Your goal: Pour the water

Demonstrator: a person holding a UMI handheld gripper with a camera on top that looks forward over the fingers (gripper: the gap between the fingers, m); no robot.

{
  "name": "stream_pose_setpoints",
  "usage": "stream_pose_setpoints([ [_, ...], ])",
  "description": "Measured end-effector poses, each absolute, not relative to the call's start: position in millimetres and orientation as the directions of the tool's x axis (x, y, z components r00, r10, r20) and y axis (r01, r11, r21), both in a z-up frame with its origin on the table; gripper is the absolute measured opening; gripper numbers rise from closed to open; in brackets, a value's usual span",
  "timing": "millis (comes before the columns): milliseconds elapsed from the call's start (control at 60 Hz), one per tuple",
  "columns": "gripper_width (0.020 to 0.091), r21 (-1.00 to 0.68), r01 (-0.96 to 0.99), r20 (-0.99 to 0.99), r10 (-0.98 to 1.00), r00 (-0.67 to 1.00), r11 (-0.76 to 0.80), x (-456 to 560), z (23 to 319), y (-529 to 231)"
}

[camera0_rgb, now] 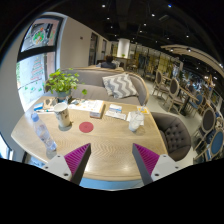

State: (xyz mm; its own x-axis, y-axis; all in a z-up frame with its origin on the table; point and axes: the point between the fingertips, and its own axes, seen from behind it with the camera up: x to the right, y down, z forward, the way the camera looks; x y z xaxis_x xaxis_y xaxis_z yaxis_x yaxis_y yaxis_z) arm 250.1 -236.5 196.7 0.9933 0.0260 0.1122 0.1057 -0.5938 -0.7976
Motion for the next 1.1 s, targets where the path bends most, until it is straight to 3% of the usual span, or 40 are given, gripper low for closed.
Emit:
stream_pose_setpoints([
  [350,0.0855,-0.77,0.133,0.14,0.039,0.989,-0.624,199,165,-264],
  [667,0.0854,-0.75,0.041,0.036,0.022,0.999,-0.66,57,124,-302],
  [867,0.0857,-0.81,-0.02,-0.03,0.007,1.0,-0.586,-28,113,-247],
  [1100,0.0841,-0.857,-0.044,-0.023,-0.046,0.999,-0.513,-50,83,-167],
])
